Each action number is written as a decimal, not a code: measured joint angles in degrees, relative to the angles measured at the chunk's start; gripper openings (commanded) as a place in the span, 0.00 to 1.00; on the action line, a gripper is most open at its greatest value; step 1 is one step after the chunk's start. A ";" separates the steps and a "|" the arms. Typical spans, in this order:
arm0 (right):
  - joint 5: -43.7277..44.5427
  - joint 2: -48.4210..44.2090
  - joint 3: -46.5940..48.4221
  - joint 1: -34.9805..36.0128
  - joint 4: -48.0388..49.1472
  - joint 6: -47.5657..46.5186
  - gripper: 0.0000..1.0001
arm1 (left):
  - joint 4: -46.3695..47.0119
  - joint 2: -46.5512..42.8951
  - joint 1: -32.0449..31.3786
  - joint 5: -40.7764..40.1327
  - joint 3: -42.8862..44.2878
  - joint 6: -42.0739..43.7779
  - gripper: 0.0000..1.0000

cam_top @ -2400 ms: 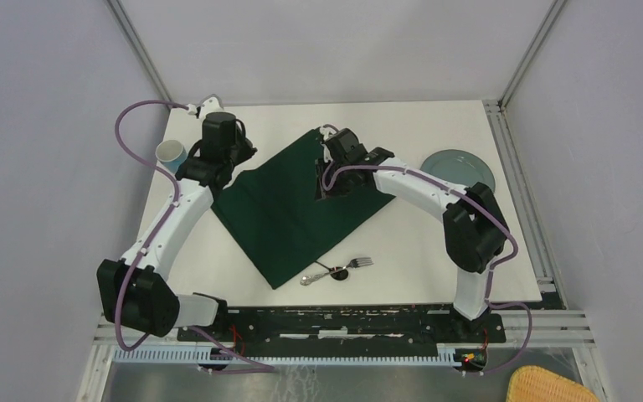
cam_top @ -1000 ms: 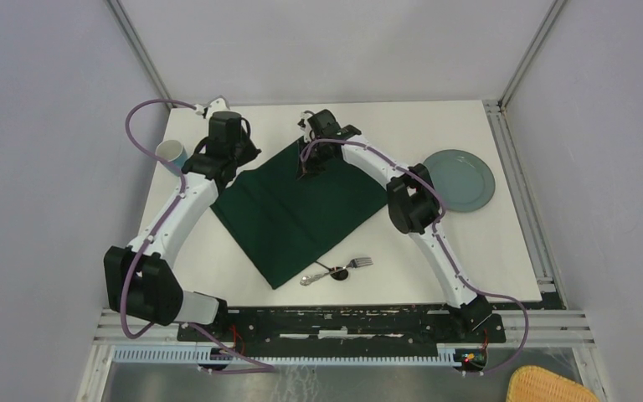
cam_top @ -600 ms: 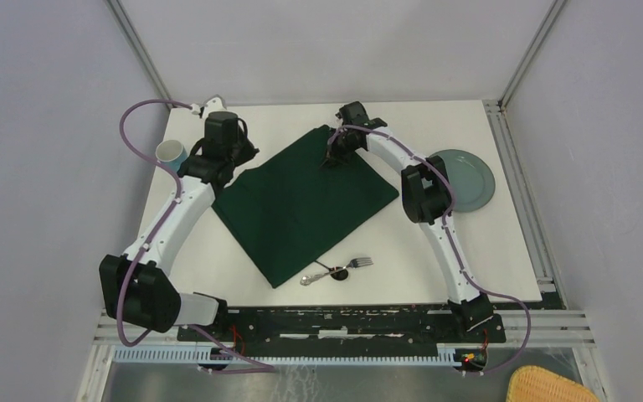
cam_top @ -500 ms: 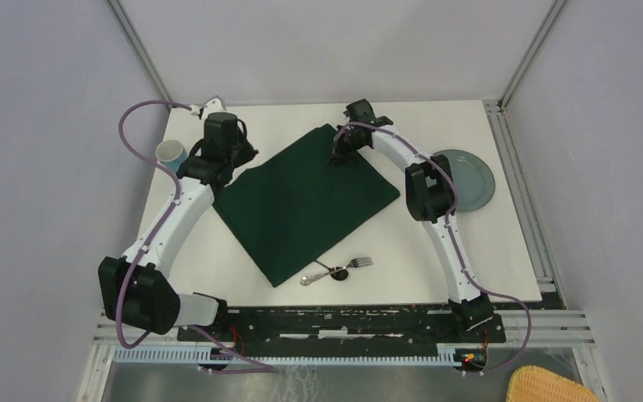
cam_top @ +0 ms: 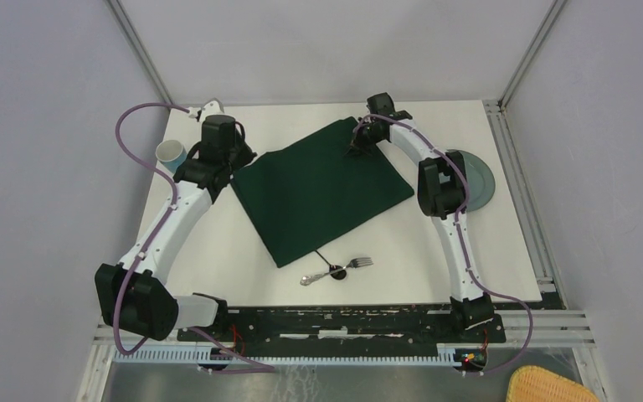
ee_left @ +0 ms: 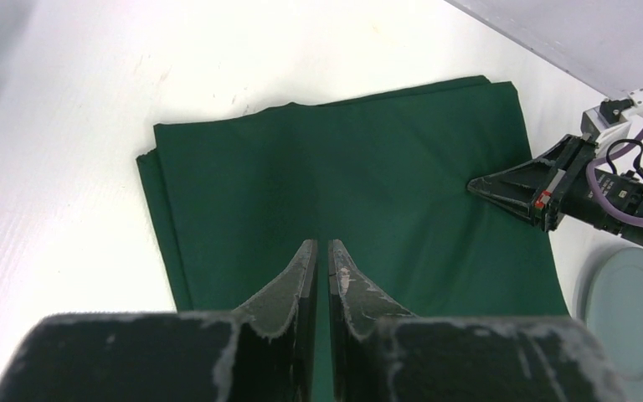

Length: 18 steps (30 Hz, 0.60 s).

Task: Set the dinner table for one person
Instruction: Adjust the napkin at the center of the board.

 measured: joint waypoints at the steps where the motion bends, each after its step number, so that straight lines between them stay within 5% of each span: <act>1: 0.26 -0.09 0.00 -0.07 -0.15 0.13 0.00 | -0.02 0.00 0.00 0.00 -0.02 0.02 0.15; 18: 7.58 -3.82 -4.48 -6.99 -1.49 4.24 0.00 | -0.11 -0.55 0.00 -0.37 -0.04 0.02 0.15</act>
